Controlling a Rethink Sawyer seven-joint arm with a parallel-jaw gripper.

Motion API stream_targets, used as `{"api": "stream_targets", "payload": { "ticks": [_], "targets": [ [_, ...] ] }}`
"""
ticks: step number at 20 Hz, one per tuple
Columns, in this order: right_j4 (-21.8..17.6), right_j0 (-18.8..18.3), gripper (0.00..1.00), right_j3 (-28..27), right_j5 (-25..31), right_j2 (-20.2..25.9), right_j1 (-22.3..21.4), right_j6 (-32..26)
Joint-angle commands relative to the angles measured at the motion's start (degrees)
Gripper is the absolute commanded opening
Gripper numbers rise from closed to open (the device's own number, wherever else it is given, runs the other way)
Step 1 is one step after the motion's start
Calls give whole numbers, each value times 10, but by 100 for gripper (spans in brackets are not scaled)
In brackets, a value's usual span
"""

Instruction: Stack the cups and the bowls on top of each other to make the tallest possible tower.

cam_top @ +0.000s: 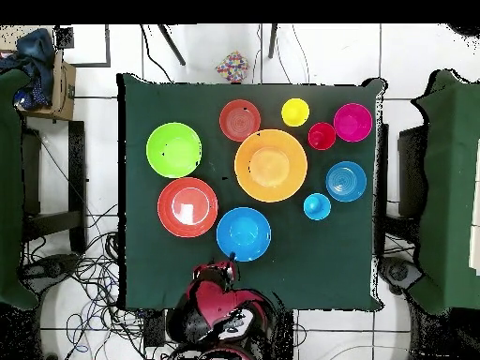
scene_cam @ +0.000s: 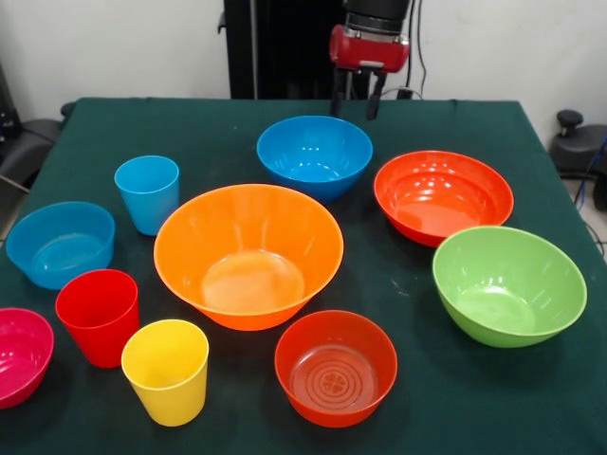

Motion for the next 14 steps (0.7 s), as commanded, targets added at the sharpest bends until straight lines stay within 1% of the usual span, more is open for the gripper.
{"api": "stream_targets", "payload": {
  "ticks": [1,6,14],
  "targets": [
    [-27,-22,100,6,75,92,-12,58],
    [-22,-22,100,2,78,89,-10,57],
    [-4,-6,100,-22,71,72,19,58]
  ]
}}
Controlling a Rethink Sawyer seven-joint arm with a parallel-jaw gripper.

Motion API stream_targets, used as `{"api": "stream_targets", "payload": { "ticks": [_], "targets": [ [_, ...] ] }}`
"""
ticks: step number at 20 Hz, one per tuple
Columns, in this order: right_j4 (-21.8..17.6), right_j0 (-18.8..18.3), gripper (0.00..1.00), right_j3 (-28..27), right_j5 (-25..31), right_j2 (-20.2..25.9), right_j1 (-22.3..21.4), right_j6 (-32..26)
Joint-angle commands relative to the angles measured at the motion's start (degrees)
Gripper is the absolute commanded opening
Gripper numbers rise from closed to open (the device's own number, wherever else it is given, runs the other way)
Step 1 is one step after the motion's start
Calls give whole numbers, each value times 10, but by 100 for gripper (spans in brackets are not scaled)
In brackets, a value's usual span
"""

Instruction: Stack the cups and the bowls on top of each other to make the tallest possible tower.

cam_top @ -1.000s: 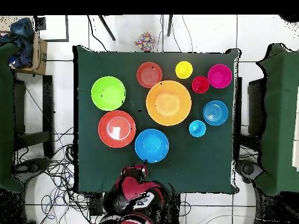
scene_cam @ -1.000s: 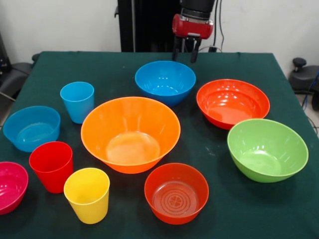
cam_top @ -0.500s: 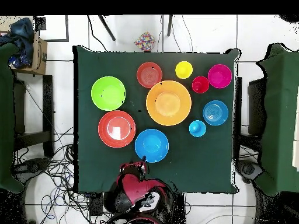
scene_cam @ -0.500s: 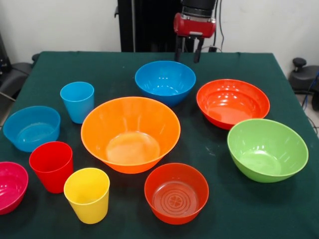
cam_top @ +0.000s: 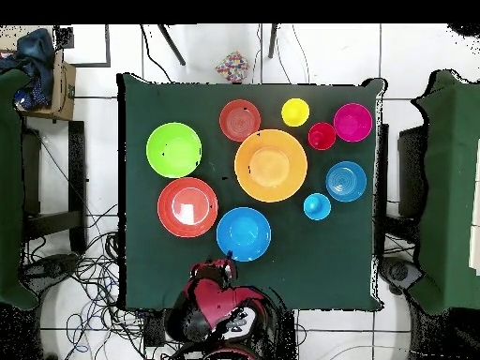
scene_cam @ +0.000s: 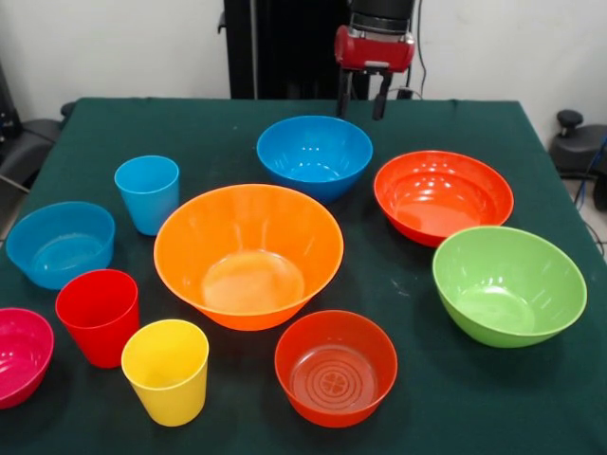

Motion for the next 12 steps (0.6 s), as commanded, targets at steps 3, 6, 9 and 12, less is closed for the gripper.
{"api": "stream_targets", "payload": {
  "ticks": [3,6,9,12],
  "targets": [
    [15,21,100,-41,53,42,52,61],
    [27,32,100,-55,51,33,69,63],
    [35,43,100,-63,44,23,82,65],
    [44,54,100,-74,37,15,97,67]
  ]
}}
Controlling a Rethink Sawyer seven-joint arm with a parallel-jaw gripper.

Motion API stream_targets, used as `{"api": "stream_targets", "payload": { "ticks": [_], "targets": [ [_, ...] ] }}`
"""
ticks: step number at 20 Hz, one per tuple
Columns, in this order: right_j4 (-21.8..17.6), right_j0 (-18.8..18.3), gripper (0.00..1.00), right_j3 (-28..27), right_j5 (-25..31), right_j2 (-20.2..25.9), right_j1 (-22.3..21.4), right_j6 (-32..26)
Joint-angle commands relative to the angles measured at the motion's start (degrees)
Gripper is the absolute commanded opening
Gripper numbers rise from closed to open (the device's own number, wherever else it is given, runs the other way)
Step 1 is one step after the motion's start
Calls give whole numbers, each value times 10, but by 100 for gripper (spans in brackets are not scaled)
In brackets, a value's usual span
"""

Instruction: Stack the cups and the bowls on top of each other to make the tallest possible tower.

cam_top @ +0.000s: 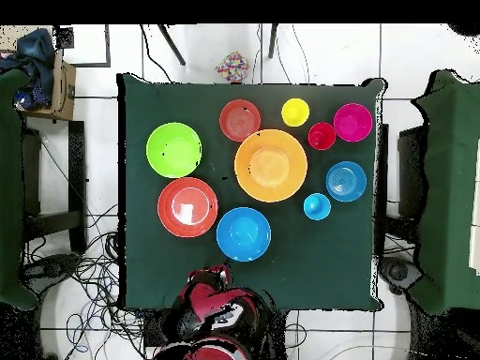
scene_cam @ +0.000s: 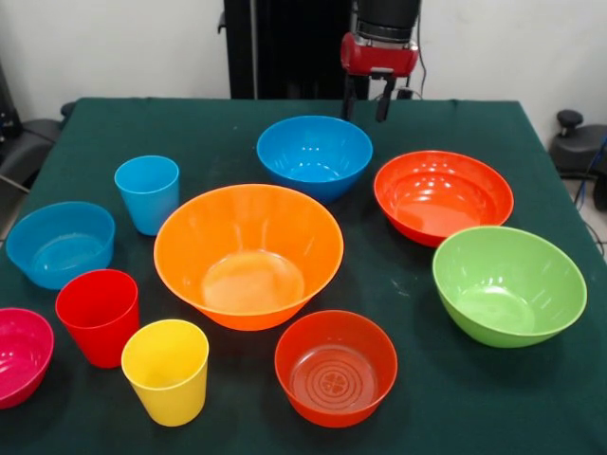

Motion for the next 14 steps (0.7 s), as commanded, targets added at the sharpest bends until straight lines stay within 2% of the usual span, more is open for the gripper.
{"api": "stream_targets", "payload": {
  "ticks": [1,6,10,14],
  "targets": [
    [40,24,100,-70,36,22,58,67],
    [41,28,100,-75,29,15,68,69],
    [49,41,100,-89,11,1,95,69],
    [34,23,100,-80,30,17,69,68]
  ]
}}
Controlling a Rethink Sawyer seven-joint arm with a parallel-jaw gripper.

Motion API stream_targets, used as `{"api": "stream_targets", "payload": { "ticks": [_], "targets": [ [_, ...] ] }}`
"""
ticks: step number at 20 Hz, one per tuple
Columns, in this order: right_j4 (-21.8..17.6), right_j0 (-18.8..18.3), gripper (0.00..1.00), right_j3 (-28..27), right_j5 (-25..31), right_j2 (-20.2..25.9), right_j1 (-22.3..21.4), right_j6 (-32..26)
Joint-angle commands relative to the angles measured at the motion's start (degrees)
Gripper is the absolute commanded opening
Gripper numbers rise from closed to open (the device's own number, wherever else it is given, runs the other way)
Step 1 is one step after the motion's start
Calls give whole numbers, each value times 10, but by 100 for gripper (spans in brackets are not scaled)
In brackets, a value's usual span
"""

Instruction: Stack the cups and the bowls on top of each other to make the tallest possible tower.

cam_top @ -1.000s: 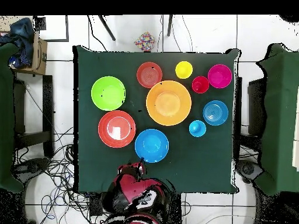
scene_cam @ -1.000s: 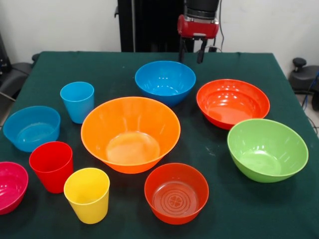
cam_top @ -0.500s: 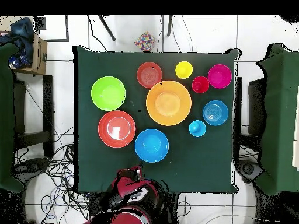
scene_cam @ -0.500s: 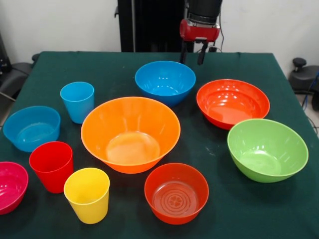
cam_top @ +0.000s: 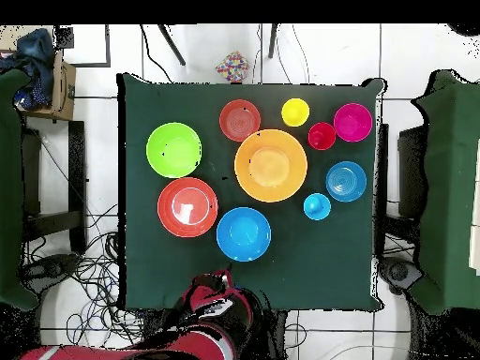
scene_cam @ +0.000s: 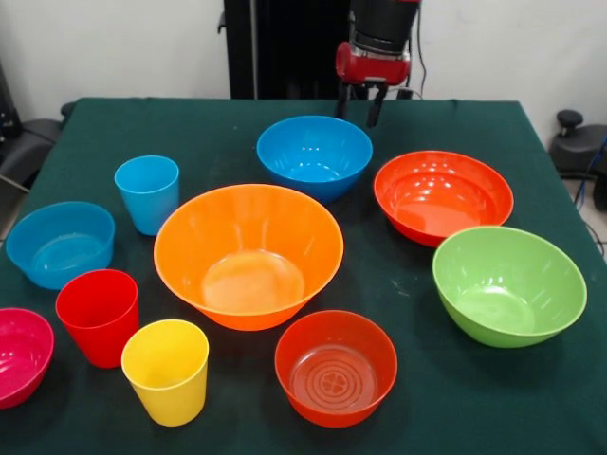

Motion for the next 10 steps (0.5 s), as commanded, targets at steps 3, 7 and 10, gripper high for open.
{"api": "stream_targets", "payload": {
  "ticks": [3,7,10],
  "targets": [
    [-2,-34,100,-35,58,71,-32,65],
    [-17,-77,100,4,114,121,-110,58],
    [-15,-109,100,27,152,161,-159,54]
  ]
}}
